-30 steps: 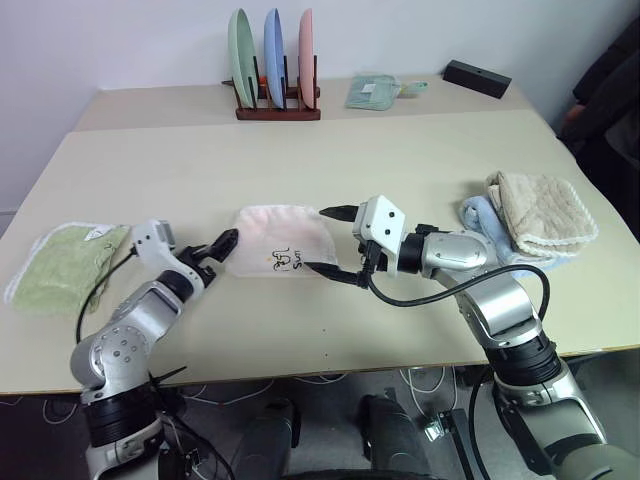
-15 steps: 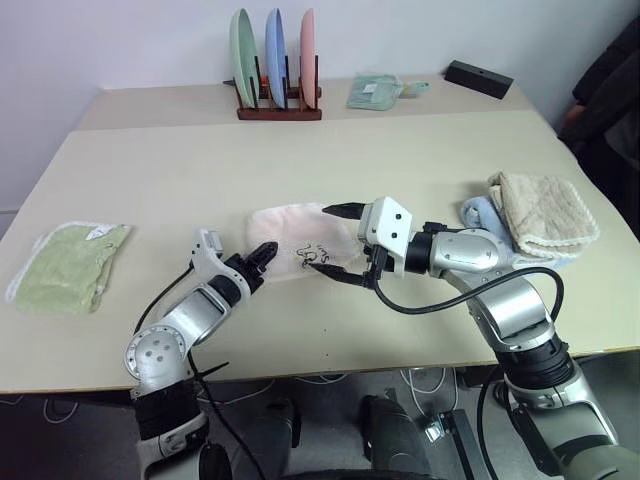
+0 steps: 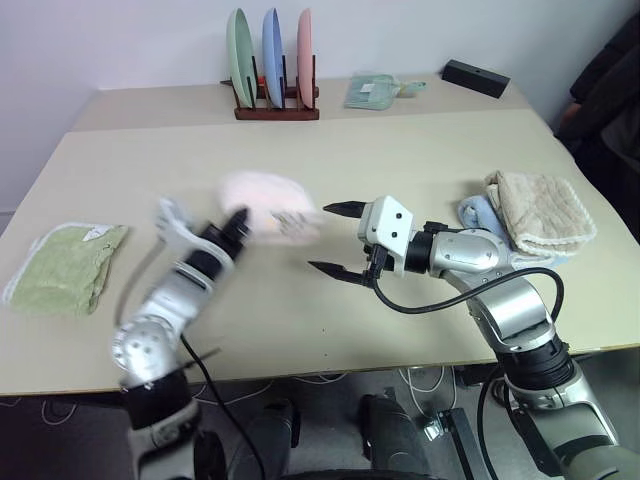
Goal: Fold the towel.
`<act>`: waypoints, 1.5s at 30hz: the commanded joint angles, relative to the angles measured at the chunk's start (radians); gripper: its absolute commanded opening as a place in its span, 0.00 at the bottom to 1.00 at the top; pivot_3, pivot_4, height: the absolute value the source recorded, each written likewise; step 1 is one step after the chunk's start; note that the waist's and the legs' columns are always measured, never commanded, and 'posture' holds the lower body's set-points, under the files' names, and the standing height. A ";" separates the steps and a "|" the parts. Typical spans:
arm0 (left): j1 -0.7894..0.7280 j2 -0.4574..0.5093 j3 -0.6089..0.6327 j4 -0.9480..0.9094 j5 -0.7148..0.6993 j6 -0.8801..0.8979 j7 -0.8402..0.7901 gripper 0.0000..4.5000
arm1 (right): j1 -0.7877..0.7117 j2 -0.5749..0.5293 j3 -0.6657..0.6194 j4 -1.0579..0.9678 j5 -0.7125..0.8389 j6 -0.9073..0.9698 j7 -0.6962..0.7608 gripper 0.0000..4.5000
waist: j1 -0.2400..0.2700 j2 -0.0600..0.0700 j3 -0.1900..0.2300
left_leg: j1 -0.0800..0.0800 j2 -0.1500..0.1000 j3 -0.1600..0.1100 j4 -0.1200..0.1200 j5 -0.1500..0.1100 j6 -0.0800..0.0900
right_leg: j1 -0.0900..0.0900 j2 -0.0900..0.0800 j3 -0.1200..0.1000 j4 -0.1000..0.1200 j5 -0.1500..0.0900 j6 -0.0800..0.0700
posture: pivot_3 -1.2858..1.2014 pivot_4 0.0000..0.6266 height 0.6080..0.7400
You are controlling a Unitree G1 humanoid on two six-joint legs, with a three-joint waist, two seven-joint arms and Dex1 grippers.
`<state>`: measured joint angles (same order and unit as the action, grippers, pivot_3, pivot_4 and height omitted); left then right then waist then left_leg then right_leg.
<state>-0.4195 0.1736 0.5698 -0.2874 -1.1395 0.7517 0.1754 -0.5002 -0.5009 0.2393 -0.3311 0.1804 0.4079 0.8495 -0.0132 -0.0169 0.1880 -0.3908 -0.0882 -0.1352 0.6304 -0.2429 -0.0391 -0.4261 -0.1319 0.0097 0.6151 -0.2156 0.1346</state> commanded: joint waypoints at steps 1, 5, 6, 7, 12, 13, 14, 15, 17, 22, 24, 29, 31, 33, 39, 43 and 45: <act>-0.050 0.115 0.151 0.005 0.016 -0.150 0.025 0.02 | 0.001 -0.014 -0.037 -0.031 0.021 -0.010 0.002 1.00 | -0.001 0.000 0.000 | 0.000 0.000 0.000 0.000 0.000 0.000 | 0.000 0.000 0.000 0.000 0.000 0.000 | 0.52 0.24 0.97; -0.021 0.215 0.329 0.043 -0.020 -0.258 0.077 0.02 | 0.011 -0.023 -0.042 -0.023 0.025 -0.019 0.012 1.00 | 0.001 0.000 0.000 | 0.000 0.000 0.000 0.000 0.000 -0.001 | -0.001 0.000 0.001 -0.001 0.000 0.000 | 0.52 0.24 0.97; 0.009 0.217 0.355 0.037 -0.027 -0.269 0.089 0.02 | 0.012 -0.025 -0.042 -0.020 0.026 -0.023 0.015 1.00 | 0.001 0.000 0.000 | 0.000 0.000 0.000 0.000 0.000 -0.001 | -0.001 0.000 0.001 -0.001 0.000 0.000 | 0.52 0.24 0.97; 0.065 0.199 0.385 0.024 -0.036 -0.278 0.114 0.02 | 0.011 -0.025 -0.042 -0.014 0.026 -0.029 0.019 1.00 | 0.002 0.000 0.000 | 0.000 0.000 0.000 0.000 -0.001 -0.001 | -0.001 0.000 0.001 -0.001 0.000 0.000 | 0.52 0.24 0.97; 0.302 0.068 0.392 -0.041 -0.071 -0.290 0.159 0.02 | 0.000 -0.022 -0.034 0.015 0.025 -0.052 0.034 1.00 | 0.009 -0.003 -0.001 | 0.000 0.000 0.000 0.001 -0.001 0.000 | 0.001 0.000 0.001 -0.001 0.000 0.000 | 0.52 0.24 0.97; 0.350 0.032 0.378 -0.048 -0.075 -0.291 0.159 0.02 | -0.005 -0.021 -0.031 0.022 0.025 -0.057 0.038 1.00 | 0.011 -0.004 -0.001 | 0.000 0.000 0.000 0.001 -0.001 0.000 | 0.001 -0.001 0.001 -0.001 0.000 0.000 | 0.52 0.24 0.97; 0.380 0.010 0.368 -0.053 -0.080 -0.296 0.159 0.02 | -0.008 -0.020 -0.029 0.027 0.025 -0.061 0.041 1.00 | 0.015 -0.005 -0.001 | 0.000 0.000 0.000 0.001 -0.001 0.000 | 0.002 -0.001 0.001 -0.001 0.000 0.000 | 0.52 0.24 0.97; 0.403 -0.003 0.355 -0.058 -0.082 -0.298 0.155 0.02 | -0.010 -0.021 -0.028 0.032 0.025 -0.065 0.045 1.00 | 0.020 -0.007 -0.001 | 0.000 0.000 0.000 0.001 -0.001 0.000 | 0.002 0.000 0.001 -0.001 0.000 0.000 | 0.52 0.24 0.97; 0.440 -0.028 0.337 -0.064 -0.088 -0.310 0.158 0.02 | -0.015 -0.022 -0.027 0.044 0.024 -0.076 0.054 1.00 | 0.029 -0.009 -0.002 | 0.000 0.000 -0.001 0.001 -0.001 0.000 | 0.002 0.000 0.000 -0.001 0.000 -0.001 | 0.52 0.24 0.97; 0.488 -0.066 0.333 -0.082 -0.133 -0.356 0.154 0.16 | -0.024 -0.025 -0.028 0.075 0.020 -0.099 0.072 1.00 | 0.026 -0.010 -0.002 | 0.000 0.000 0.000 0.002 -0.001 0.000 | 0.003 0.000 0.000 -0.002 -0.001 -0.004 | 0.52 0.24 0.97; 0.503 -0.061 0.335 -0.098 -0.147 -0.380 0.146 0.36 | -0.024 -0.027 -0.027 0.081 0.019 -0.105 0.078 1.00 | 0.026 -0.010 -0.002 | 0.000 0.000 0.000 0.001 -0.001 0.000 | 0.002 0.000 0.000 -0.002 -0.001 -0.004 | 0.52 0.24 0.97; 0.534 -0.014 0.381 -0.127 -0.166 -0.453 0.142 0.89 | -0.020 -0.034 -0.030 0.095 0.021 -0.115 0.095 1.00 | 0.025 -0.010 -0.002 | 0.000 0.001 0.000 0.001 -0.001 0.000 | 0.002 0.000 0.000 -0.002 -0.001 -0.004 | 0.52 0.24 0.97; 0.571 0.069 0.426 -0.132 -0.135 -0.471 0.114 0.89 | -0.026 -0.037 -0.034 0.110 0.021 -0.117 0.103 1.00 | 0.024 -0.010 -0.002 | 0.000 0.001 0.000 0.001 -0.001 0.000 | 0.002 0.000 0.000 -0.002 -0.002 -0.004 | 0.52 0.24 0.97; 0.611 0.155 0.433 -0.147 -0.075 -0.471 0.080 0.89 | -0.031 -0.042 -0.051 0.125 0.032 -0.113 0.111 1.00 | 0.024 -0.010 -0.002 | 0.000 0.001 0.000 0.000 -0.001 0.000 | 0.001 0.001 0.000 -0.002 -0.002 -0.005 | 0.52 0.24 0.97; 0.678 0.419 0.175 -0.274 0.191 -0.381 -0.103 0.89 | -0.047 -0.067 -0.135 0.248 0.046 -0.118 0.098 1.00 | 0.039 -0.010 -0.002 | 0.000 0.000 0.001 0.001 -0.001 0.000 | 0.003 -0.001 0.000 -0.003 -0.002 -0.005 | 0.52 0.24 0.97; 0.611 0.534 -0.144 -0.299 0.454 -0.373 -0.206 0.89 | -0.038 -0.066 -0.194 0.322 0.041 -0.124 0.033 1.00 | 0.041 -0.009 -0.002 | 0.000 0.000 0.003 0.001 -0.002 0.001 | 0.003 -0.001 0.001 -0.003 -0.002 -0.005 | 0.52 0.24 0.97; 0.549 0.543 -0.287 -0.269 0.572 -0.384 -0.239 0.89 | -0.030 -0.061 -0.227 0.357 0.035 -0.104 -0.024 1.00 | 0.032 -0.009 -0.001 | 0.000 0.000 0.003 -0.001 -0.002 0.001 | 0.001 0.000 0.001 -0.003 -0.002 -0.005 | 0.52 0.24 0.97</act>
<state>0.1510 0.7074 0.3596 -0.5552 -0.6692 0.3846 -0.0366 -0.5262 -0.5642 0.0613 0.0167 0.2122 0.3005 0.8683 0.0186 -0.0255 0.1867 -0.3908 -0.0879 -0.1324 0.6288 -0.2444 -0.0383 -0.4251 -0.1320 0.0108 0.6118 -0.2174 0.1296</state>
